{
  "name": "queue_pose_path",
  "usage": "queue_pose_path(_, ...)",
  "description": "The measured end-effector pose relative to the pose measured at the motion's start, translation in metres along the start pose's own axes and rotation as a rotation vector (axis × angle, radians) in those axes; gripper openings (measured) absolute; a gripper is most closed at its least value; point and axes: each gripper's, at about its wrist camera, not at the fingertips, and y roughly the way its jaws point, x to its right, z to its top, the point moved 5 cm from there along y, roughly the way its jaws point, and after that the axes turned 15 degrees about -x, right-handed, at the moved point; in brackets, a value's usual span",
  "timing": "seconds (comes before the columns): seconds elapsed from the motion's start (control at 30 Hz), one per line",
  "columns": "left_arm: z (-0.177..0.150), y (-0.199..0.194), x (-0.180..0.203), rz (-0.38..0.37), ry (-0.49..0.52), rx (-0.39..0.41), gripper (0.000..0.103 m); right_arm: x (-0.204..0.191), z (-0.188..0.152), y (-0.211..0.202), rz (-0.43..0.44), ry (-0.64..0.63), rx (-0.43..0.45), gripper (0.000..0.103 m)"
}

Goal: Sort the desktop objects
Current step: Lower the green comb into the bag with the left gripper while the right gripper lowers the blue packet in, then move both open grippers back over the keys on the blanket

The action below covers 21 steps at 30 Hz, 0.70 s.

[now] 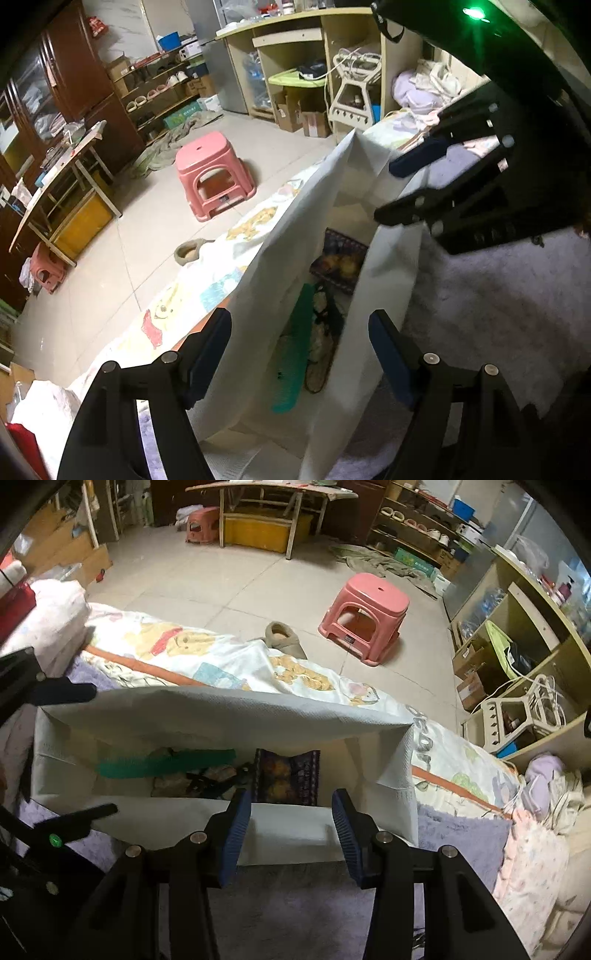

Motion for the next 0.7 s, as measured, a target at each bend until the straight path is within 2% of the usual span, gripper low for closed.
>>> queue_pose_path(0.07, 0.002, -0.007, 0.007, -0.006, 0.01, 0.017, 0.076, -0.003, -0.01, -0.008, 0.004, 0.023, 0.022, 0.043)
queue_pose_path(0.2, 0.008, -0.025, 0.031, -0.024, 0.041, 0.059, 0.076, -0.005, -0.035, -0.017, -0.07, 0.077, 0.04, 0.043)
queue_pose_path(0.33, 0.017, -0.041, 0.063, -0.045, 0.089, 0.094, 0.076, 0.008, -0.072, -0.024, -0.1, 0.178, 0.051, 0.043)
queue_pose_path(0.57, 0.04, -0.052, 0.147, -0.099, 0.212, 0.128, 0.076, 0.057, -0.16, -0.042, -0.134, 0.368, 0.032, 0.043)
queue_pose_path(0.7, 0.054, -0.049, 0.202, -0.114, 0.291, 0.137, 0.076, 0.086, -0.222, -0.057, -0.147, 0.49, 0.04, 0.043)
